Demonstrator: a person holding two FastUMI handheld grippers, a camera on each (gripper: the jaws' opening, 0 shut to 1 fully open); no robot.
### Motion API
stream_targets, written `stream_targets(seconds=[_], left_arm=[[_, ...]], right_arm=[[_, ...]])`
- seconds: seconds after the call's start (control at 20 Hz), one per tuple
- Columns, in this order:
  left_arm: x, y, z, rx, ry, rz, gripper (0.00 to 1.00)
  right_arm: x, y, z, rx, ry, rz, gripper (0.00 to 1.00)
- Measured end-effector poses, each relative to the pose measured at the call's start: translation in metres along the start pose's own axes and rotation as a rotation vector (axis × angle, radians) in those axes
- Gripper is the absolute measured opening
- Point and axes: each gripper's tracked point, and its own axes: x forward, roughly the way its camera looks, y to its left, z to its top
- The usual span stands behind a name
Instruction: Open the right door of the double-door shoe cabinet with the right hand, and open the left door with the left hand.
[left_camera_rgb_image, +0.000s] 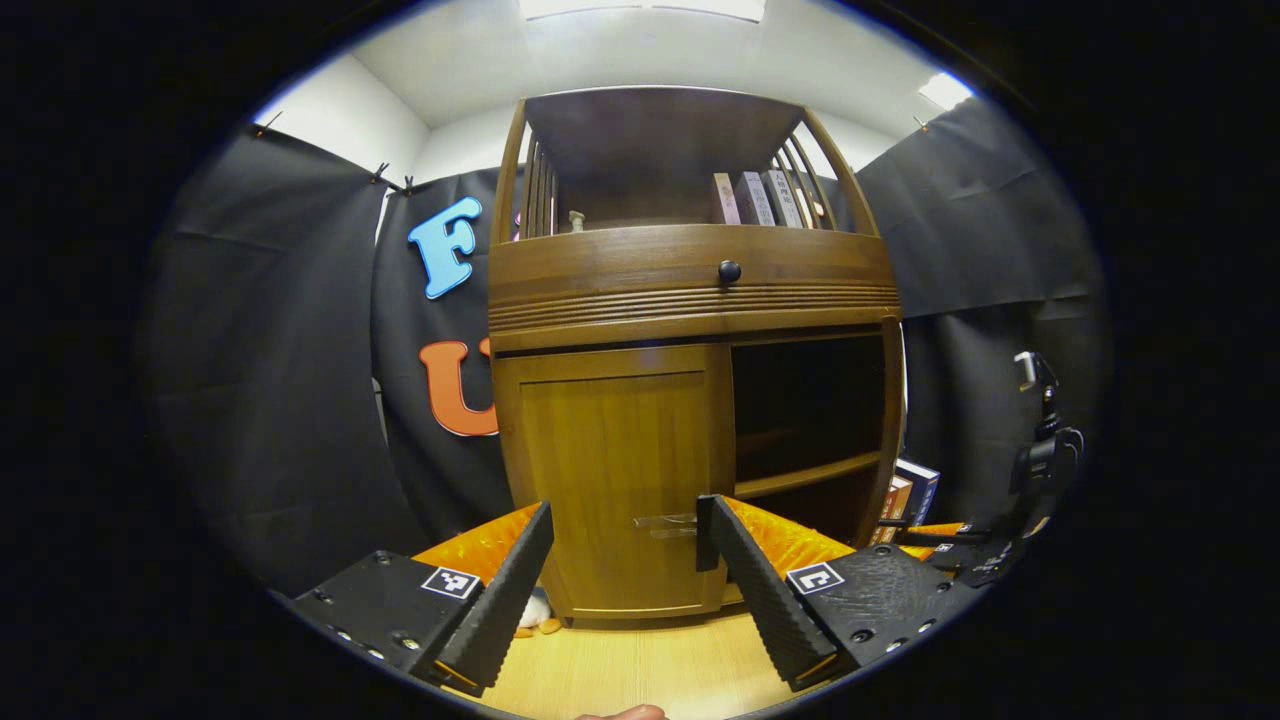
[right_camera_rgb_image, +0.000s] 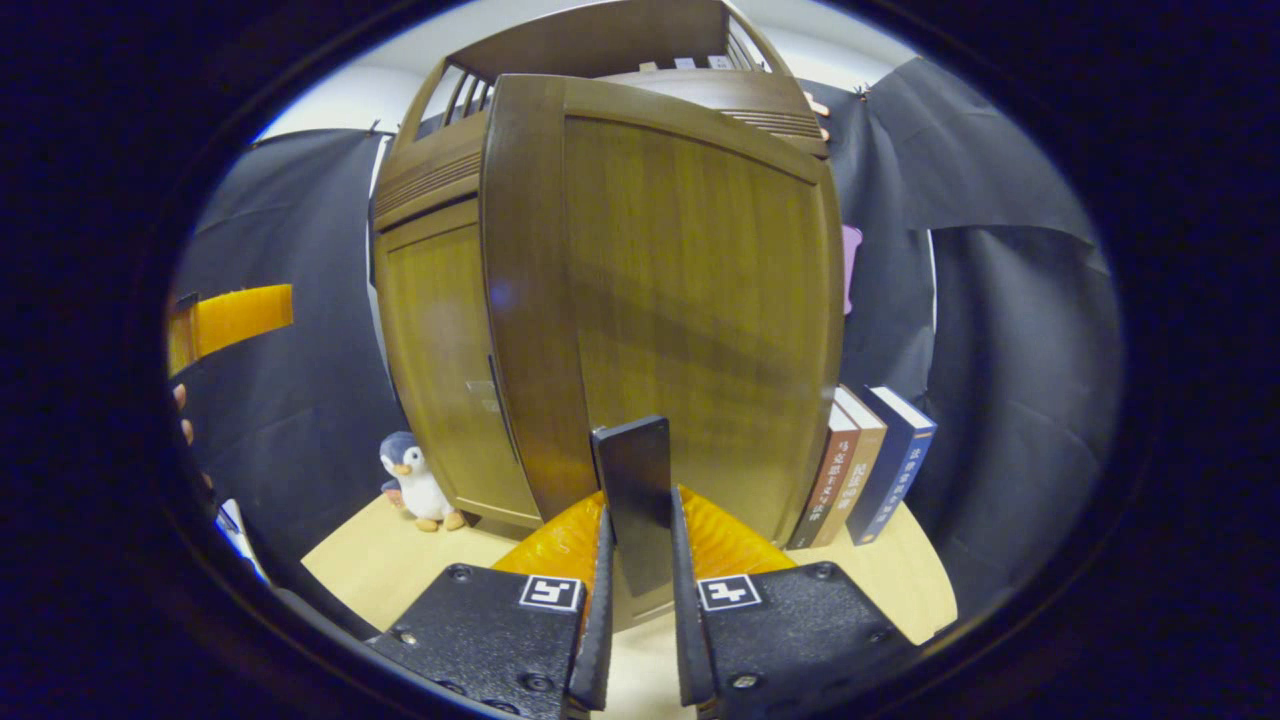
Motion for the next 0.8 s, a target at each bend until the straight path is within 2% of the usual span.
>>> stream_targets(seconds=[0.4, 0.45, 0.8], left_arm=[[0.015, -0.020, -0.010, -0.021, 0.036, -0.031, 0.96], [0.016, -0.022, -0.011, -0.026, 0.040, -0.033, 0.96], [0.031, -0.048, -0.025, -0.083, 0.085, -0.074, 0.96]], right_arm=[[-0.032, -0.034, -0.008, 0.014, 0.001, -0.061, 0.29], [-0.036, -0.039, -0.009, 0.011, 0.000, -0.072, 0.24], [-0.061, -0.089, -0.012, -0.001, -0.007, -0.219, 0.15]])
